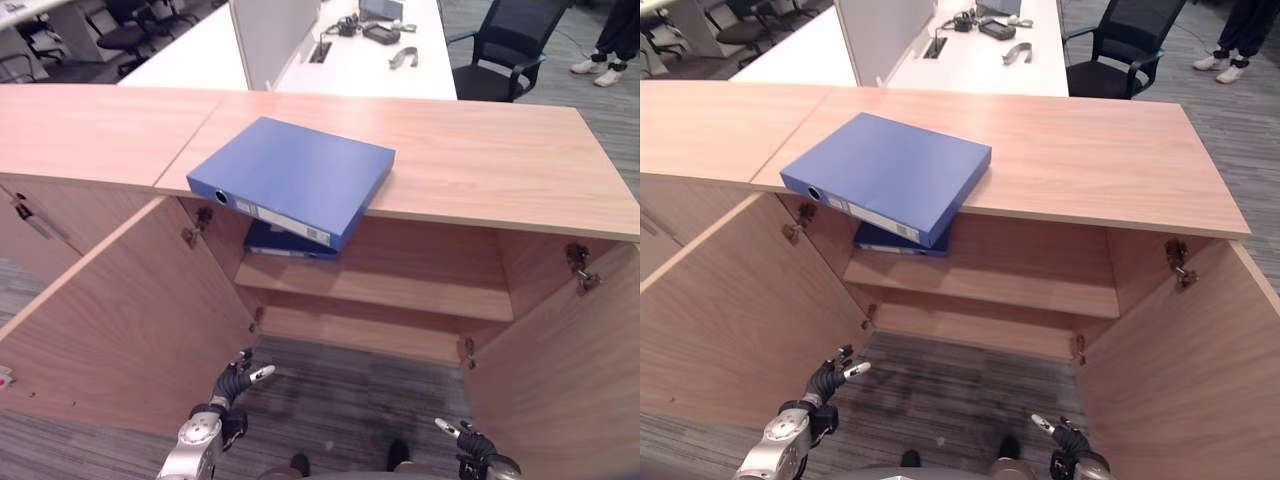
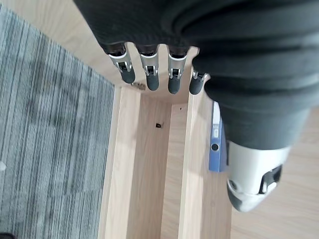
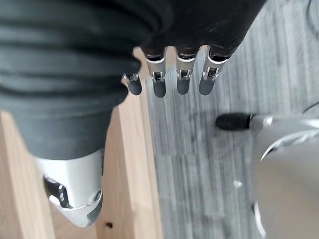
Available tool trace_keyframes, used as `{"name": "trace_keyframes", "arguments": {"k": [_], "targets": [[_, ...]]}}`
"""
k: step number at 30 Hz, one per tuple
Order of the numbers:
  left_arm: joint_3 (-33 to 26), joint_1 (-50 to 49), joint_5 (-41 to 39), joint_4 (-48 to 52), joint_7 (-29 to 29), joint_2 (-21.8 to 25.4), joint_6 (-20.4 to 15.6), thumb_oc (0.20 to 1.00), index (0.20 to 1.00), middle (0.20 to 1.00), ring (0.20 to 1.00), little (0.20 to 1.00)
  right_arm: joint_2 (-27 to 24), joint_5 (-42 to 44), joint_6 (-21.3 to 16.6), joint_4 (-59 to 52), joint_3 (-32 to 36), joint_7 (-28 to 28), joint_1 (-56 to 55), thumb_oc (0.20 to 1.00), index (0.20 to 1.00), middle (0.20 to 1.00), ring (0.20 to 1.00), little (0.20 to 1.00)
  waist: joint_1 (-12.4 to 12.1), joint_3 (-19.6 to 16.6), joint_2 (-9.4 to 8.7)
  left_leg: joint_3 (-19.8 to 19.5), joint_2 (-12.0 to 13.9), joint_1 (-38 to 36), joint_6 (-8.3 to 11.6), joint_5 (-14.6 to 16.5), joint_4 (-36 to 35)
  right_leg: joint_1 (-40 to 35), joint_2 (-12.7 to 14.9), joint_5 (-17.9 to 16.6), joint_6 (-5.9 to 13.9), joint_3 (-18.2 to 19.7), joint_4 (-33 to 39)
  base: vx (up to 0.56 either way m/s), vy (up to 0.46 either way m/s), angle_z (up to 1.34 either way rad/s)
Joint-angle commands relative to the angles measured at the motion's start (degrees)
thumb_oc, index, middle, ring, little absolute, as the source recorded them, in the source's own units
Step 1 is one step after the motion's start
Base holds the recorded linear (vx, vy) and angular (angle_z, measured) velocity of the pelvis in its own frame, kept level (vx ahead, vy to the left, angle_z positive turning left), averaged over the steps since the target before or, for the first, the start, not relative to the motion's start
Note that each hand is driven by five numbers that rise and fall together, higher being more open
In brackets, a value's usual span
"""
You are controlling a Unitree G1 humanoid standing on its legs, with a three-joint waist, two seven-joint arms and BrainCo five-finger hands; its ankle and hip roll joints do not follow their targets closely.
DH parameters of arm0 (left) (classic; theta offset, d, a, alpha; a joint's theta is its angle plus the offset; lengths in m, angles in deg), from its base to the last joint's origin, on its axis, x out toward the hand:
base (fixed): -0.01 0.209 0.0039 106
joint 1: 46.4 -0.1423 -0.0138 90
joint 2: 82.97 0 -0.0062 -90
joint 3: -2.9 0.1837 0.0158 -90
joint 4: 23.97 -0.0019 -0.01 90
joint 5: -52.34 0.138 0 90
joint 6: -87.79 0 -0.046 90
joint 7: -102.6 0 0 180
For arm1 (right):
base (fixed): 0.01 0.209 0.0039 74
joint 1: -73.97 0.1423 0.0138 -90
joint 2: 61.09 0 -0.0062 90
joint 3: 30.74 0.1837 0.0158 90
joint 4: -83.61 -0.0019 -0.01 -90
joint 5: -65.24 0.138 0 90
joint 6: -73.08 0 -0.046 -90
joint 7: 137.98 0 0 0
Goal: Put the empty folder in the office cabinet
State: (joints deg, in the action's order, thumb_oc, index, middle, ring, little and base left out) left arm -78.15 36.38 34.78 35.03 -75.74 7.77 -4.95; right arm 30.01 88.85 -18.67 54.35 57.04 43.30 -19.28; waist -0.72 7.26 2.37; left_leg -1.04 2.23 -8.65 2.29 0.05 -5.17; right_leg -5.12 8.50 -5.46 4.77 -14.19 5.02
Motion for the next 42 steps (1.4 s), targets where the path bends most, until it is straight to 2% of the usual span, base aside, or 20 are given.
{"name": "trace_keyframes", "arguments": {"k": [1,10,11,15,16,17,18,23,31,42], "targets": [[-0.7,3.2,0.1,2.7,-0.1,0.7,-2.3,1.000,1.000,1.000,1.000,1.000,-1.5,1.0,-0.1,0.5,0.5,0.0,2.5,1.000,1.000,1.000,1.000,1.000,-0.6,1.5,-0.87,-0.6,1.6,1.7,1.87,2.1,1.3,-0.9,-1.1,10.0,1.04,1.9,-6.7,-0.01,0.069,0.12],[-2.1,2.2,3.0,5.5,-1.1,2.2,-2.9,1.000,1.000,1.000,1.000,1.000,-0.9,0.7,-0.1,1.6,0.8,-0.1,2.2,1.000,1.000,1.000,1.000,1.000,-1.3,0.6,-1.41,-0.5,1.1,1.4,1.50,2.3,0.8,-1.5,-0.8,8.8,1.80,2.0,-4.6,0.00,0.011,0.01],[-4.4,2.2,9.9,10.0,-4.2,4.5,-4.1,1.000,1.000,1.000,1.000,1.000,-0.6,0.6,-0.5,2.0,1.1,-0.5,2.4,1.000,1.000,1.000,1.000,1.000,-2.1,0.6,-1.77,-1.2,0.8,1.5,1.44,2.4,0.4,-1.3,-1.0,8.0,2.12,2.2,-3.2,0.00,0.000,0.00],[-6.7,1.4,16.7,14.7,-7.6,6.2,-5.2,1.000,1.000,1.000,1.000,1.000,0.0,0.4,-1.5,2.1,1.3,-1.4,2.4,1.000,1.000,1.000,1.000,1.000,-2.7,0.4,-2.25,-1.2,0.7,1.5,1.54,2.4,0.3,-1.7,-1.1,7.6,2.36,2.1,-2.1,0.01,-0.006,0.00],[-8.9,0.1,24.0,19.7,-12.7,8.0,-7.1,1.000,1.000,1.000,1.000,1.000,0.4,0.3,-2.8,2.2,1.5,-2.2,2.3,1.000,1.000,1.000,1.000,1.000,-3.4,0.2,-2.66,-1.0,0.7,1.6,1.71,2.5,0.2,-2.3,-1.1,7.6,2.59,1.7,-1.3,0.03,-0.032,0.03],[-9.9,-0.5,26.6,21.3,-15.0,8.5,-7.7,1.000,1.000,1.000,1.000,1.000,0.7,0.3,-3.4,2.3,1.3,-2.7,2.2,1.000,1.000,1.000,1.000,1.000,-3.6,0.1,-2.96,-0.9,0.8,1.5,1.80,2.6,0.2,-2.7,-1.1,7.6,2.68,1.6,-0.9,0.05,-0.050,0.03],[-11.3,-1.1,32.9,23.2,-20.3,9.6,-8.2,1.000,1.000,1.000,1.000,1.000,1.1,0.2,-4.3,2.4,0.4,-2.9,1.8,1.000,1.000,1.000,1.000,1.000,-3.7,-0.1,-3.43,-0.7,0.9,1.3,1.94,2.8,0.2,-3.1,-1.2,7.7,2.78,1.7,-0.6,0.03,-0.032,0.04],[-13.3,-1.5,40.6,26.0,-26.4,10.5,-8.0,1.000,1.000,1.000,1.000,1.000,1.8,0.6,-4.6,3.6,-0.6,-2.9,1.6,1.000,1.000,1.000,1.000,1.000,-3.7,-0.2,-3.86,-0.3,1.1,0.9,2.17,3.0,0.2,-3.7,-1.3,7.9,2.96,1.8,-0.3,0.01,-0.007,0.01],[-14.5,0.2,47.8,31.3,-29.5,14.2,-7.8,1.000,1.000,1.000,1.000,1.000,1.8,2.1,-4.6,4.3,-1.2,-2.5,1.6,1.000,1.000,1.000,1.000,1.000,-3.5,-0.1,-4.12,-0.5,1.4,0.4,2.43,3.3,0.2,-4.0,-1.6,8.2,2.97,2.2,-0.4,0.01,-0.007,0.00],[-11.0,6.9,54.6,34.5,-26.0,25.6,-7.8,1.000,1.000,1.000,1.000,1.000,-0.1,0.3,-4.0,3.3,-2.5,-1.6,1.0,1.000,1.000,1.000,1.000,1.000,-2.0,0.0,-2.92,0.1,2.0,-0.4,2.89,3.4,0.2,-4.0,-2.0,8.1,3.19,2.7,-0.5,0.01,0.000,-0.01]]}}
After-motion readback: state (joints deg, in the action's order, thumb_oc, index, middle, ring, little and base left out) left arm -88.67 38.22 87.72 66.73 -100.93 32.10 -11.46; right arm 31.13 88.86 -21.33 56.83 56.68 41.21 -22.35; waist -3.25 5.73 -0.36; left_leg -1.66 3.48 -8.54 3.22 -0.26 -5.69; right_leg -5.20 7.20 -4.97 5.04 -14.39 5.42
